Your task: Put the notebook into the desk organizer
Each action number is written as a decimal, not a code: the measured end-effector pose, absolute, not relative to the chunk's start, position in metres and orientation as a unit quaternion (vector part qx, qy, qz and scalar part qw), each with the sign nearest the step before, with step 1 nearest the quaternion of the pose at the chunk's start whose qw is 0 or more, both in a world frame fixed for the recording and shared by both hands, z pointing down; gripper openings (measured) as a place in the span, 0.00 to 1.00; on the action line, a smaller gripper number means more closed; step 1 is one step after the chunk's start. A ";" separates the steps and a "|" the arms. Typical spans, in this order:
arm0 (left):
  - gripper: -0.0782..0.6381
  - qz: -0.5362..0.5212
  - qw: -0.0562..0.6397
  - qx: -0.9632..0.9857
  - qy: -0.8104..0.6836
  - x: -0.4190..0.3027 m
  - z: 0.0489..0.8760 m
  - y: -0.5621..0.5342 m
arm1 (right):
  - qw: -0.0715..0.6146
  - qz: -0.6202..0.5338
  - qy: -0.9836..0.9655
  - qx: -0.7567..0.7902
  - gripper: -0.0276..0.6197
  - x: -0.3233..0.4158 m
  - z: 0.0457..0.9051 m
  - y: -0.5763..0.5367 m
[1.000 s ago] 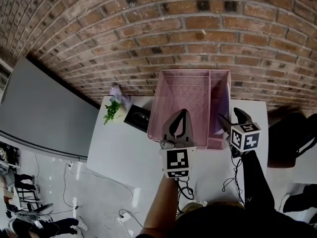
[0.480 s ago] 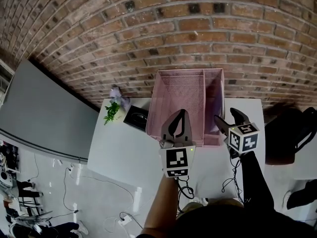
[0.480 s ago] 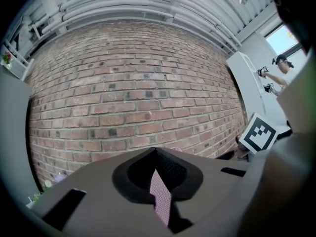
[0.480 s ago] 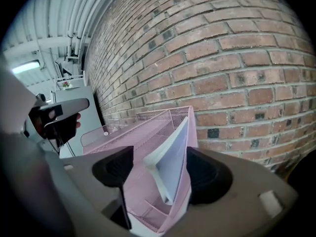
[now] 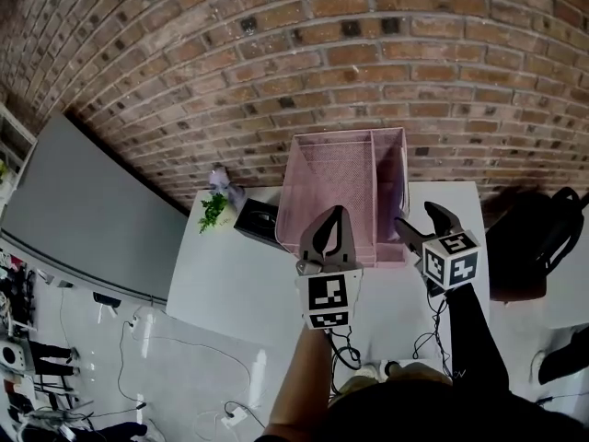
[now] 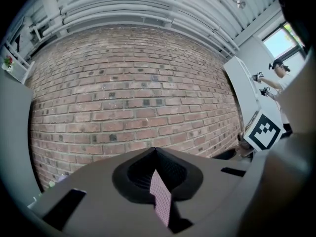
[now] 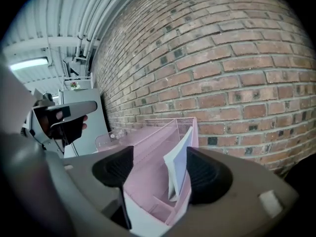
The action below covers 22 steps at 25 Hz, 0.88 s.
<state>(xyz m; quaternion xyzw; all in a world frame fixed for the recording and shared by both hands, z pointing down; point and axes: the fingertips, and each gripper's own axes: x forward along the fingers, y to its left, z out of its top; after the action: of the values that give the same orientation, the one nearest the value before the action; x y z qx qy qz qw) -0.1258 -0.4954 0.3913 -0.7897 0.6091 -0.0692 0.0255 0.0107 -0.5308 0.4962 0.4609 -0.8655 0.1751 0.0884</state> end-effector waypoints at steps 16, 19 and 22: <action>0.12 -0.056 0.038 -0.802 0.593 -0.129 0.363 -0.417 | 0.047 0.078 -0.872 0.480 0.55 0.012 0.430 -0.445; 0.12 -0.055 0.041 -0.807 0.587 -0.129 0.359 -0.404 | 0.041 0.062 -0.872 0.484 0.55 0.012 0.418 -0.428; 0.12 -0.056 0.043 -0.809 0.583 -0.130 0.357 -0.391 | 0.037 0.046 -0.871 0.487 0.55 0.012 0.408 -0.413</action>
<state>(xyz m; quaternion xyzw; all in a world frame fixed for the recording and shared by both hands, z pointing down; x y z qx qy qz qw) -0.1305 -0.3906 0.3567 -0.8094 0.5830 -0.0562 0.0427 0.0116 -0.4126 0.4079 0.4873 -0.8712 0.0460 0.0371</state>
